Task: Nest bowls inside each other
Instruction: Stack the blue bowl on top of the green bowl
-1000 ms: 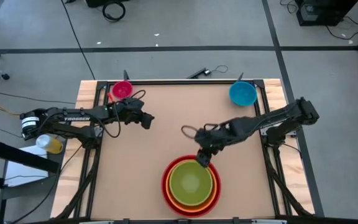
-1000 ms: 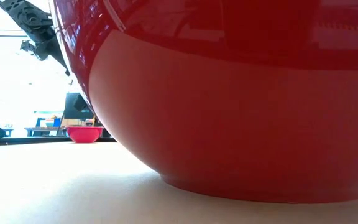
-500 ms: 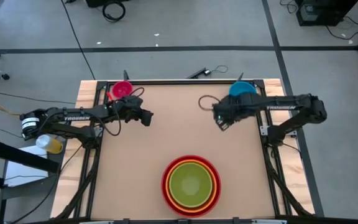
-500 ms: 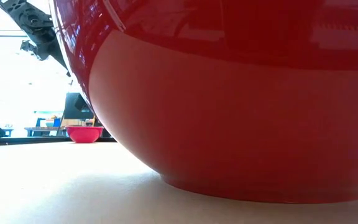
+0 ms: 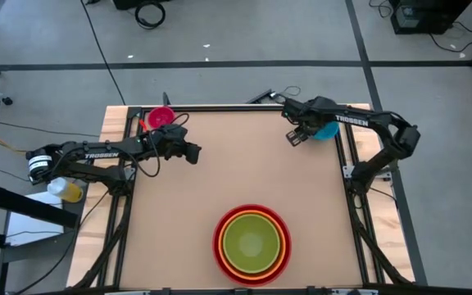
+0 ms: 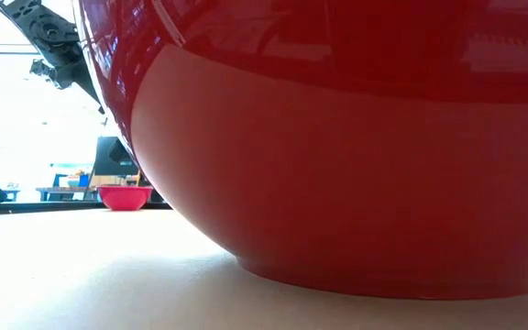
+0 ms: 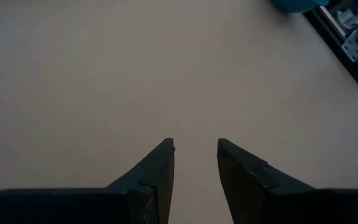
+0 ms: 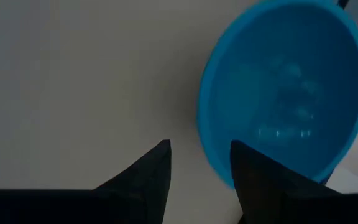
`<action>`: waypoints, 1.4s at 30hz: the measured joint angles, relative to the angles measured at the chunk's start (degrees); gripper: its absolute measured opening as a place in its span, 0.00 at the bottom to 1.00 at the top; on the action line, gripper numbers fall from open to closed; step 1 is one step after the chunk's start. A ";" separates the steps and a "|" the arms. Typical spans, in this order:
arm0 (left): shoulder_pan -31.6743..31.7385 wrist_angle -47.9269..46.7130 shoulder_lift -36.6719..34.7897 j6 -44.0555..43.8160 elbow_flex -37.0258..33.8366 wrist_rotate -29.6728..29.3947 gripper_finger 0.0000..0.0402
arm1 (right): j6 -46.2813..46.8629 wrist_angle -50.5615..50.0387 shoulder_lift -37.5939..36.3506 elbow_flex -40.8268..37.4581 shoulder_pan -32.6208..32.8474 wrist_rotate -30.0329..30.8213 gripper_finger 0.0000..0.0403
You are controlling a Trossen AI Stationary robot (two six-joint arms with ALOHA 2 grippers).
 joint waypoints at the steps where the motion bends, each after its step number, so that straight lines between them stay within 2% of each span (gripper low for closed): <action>1: 0.00 0.04 0.00 -0.03 0.00 -0.13 0.31 | -1.24 0.99 0.45 0.00 -0.69 0.17 0.42; 7: 0.03 0.03 0.00 -0.06 0.00 -1.42 0.31 | -6.80 6.16 4.03 0.00 -4.83 -2.74 0.42; 11: 0.03 0.02 0.00 -0.11 0.00 -3.02 0.31 | -7.36 6.32 7.17 0.00 -7.57 -3.61 0.37; 16: 1.22 0.00 0.00 -0.10 0.00 -4.14 0.31 | -9.82 7.26 9.80 0.00 -9.45 -5.61 0.18; 19: 2.39 0.02 0.00 -0.47 0.00 -4.19 0.31 | -10.74 7.80 9.67 0.00 -9.50 -4.78 0.05; 21: 3.16 0.02 0.00 -1.44 0.00 -4.27 0.31 | -12.53 8.82 9.03 0.02 -9.11 -4.98 0.05; 25: 4.18 0.05 0.00 -3.93 0.00 -4.42 0.31 | -14.36 9.38 6.77 0.00 -7.22 -7.19 0.10; 29: 4.33 0.02 0.00 -7.37 0.00 -5.58 0.29 | -13.97 11.11 3.83 0.00 -3.82 -10.28 0.07; 33: 4.29 0.08 0.02 -10.19 0.00 -5.74 0.27 | -10.64 12.29 0.60 0.00 2.36 -15.14 0.05; 37: 3.90 1.80 0.02 -7.05 0.00 -3.17 0.26 | 1.38 14.75 -3.93 0.00 10.98 -17.44 0.06; 42: 1.56 6.09 0.01 -5.66 0.00 5.48 0.26 | 16.93 19.24 -10.35 0.00 24.65 -15.96 0.05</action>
